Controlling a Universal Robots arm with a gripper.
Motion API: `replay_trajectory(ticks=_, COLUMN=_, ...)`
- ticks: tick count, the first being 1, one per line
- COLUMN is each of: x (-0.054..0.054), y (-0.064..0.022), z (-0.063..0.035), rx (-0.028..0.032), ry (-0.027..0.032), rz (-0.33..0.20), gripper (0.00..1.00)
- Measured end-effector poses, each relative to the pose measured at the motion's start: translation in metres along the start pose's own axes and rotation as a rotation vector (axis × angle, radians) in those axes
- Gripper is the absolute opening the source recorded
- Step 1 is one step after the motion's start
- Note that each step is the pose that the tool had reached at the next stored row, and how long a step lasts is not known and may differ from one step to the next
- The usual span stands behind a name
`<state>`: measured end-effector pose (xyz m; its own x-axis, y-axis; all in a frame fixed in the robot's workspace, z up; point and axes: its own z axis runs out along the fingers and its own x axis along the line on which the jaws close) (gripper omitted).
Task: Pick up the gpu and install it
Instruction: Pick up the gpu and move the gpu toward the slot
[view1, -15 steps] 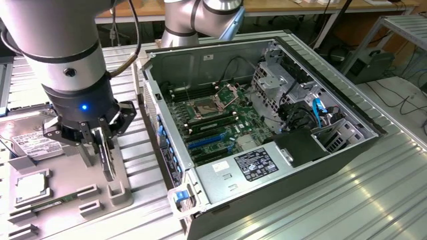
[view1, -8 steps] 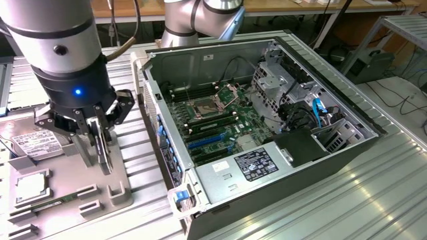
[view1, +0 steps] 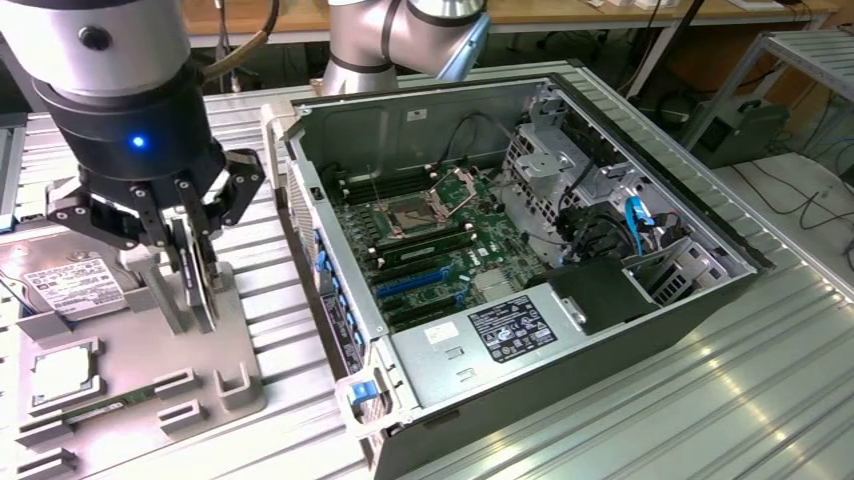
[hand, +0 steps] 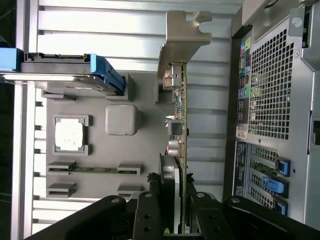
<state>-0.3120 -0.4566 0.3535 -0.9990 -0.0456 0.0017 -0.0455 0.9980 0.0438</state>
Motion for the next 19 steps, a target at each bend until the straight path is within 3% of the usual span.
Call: replay_trajectory(ticks=19, x=0.0, y=0.0027, z=-0.0616, rx=0.0001, ry=0.0001, rz=0.0, gripper=0.28)
